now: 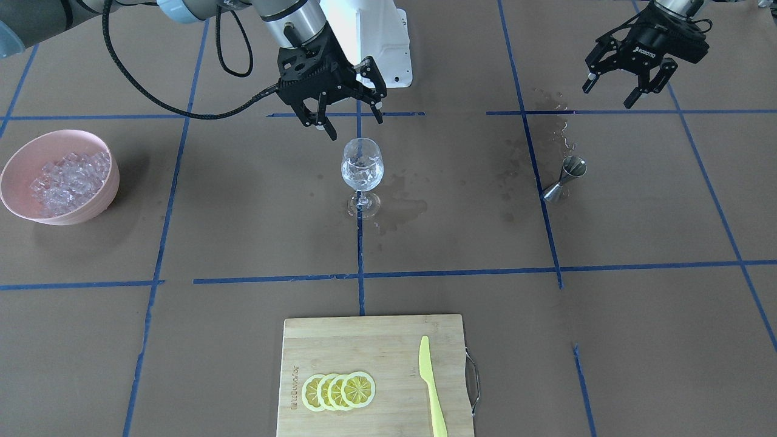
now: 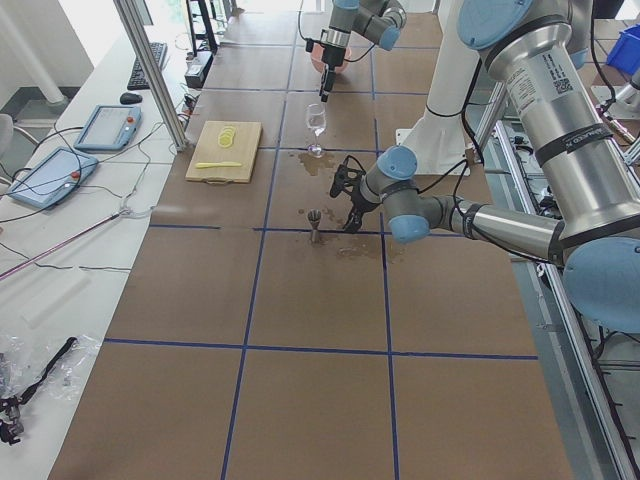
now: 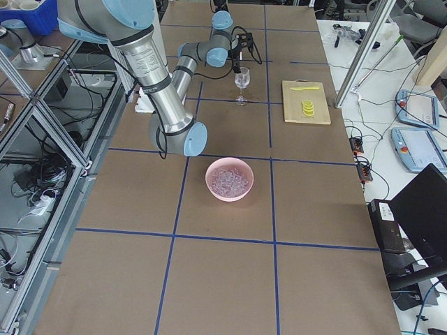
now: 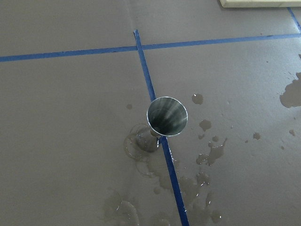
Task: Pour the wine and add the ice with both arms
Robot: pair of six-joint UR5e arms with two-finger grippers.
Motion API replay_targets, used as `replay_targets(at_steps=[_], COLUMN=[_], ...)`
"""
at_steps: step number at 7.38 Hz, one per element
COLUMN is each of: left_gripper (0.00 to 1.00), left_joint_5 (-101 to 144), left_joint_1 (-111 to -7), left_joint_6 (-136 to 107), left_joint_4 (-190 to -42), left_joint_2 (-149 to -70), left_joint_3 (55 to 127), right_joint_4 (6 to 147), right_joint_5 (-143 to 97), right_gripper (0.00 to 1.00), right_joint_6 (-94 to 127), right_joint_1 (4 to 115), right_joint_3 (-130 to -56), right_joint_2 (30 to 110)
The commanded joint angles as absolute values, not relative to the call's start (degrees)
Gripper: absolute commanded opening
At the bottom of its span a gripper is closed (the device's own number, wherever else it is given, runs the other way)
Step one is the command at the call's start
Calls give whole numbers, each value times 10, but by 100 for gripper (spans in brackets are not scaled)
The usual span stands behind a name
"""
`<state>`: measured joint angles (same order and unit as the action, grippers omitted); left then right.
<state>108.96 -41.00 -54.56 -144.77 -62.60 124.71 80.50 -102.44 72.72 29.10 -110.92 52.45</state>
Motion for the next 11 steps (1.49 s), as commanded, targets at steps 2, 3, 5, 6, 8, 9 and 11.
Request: replay_targets(at_steps=[2,3,5,6,8,9,11], left_gripper=[100,100,100,100,100,100,100], left_joint_5=[1167,1197,1215,1215,1217,1228,1326], left_joint_1=[-522,-564,-673,-700,-774,-796,-870], left_joint_6=[-401,-355,-254,-238,-172,-141,-97], left_joint_4=[-1378,-1323,-1182,-1110,-984,-929,-920], left_joint_2=[-653,-679,-751,-807,-893,-935,-947], left_joint_3=[1241,1241,1237,1223,1169,1145,1062], right_joint_4=[861,887,939,955,960,968,1085], right_joint_5=[-1033,-1034,-1064,-1100,-1166,-1178,-1182], right_gripper=[100,100,100,100,100,100,100], right_joint_6=[715,704,638,595,482,416,241], right_joint_1=[316,324,373,414,492,531,606], right_joint_3=[-1131,-1142,-1159,-1161,-1158,-1154,-1144], right_joint_2=[531,532,544,561,618,654,678])
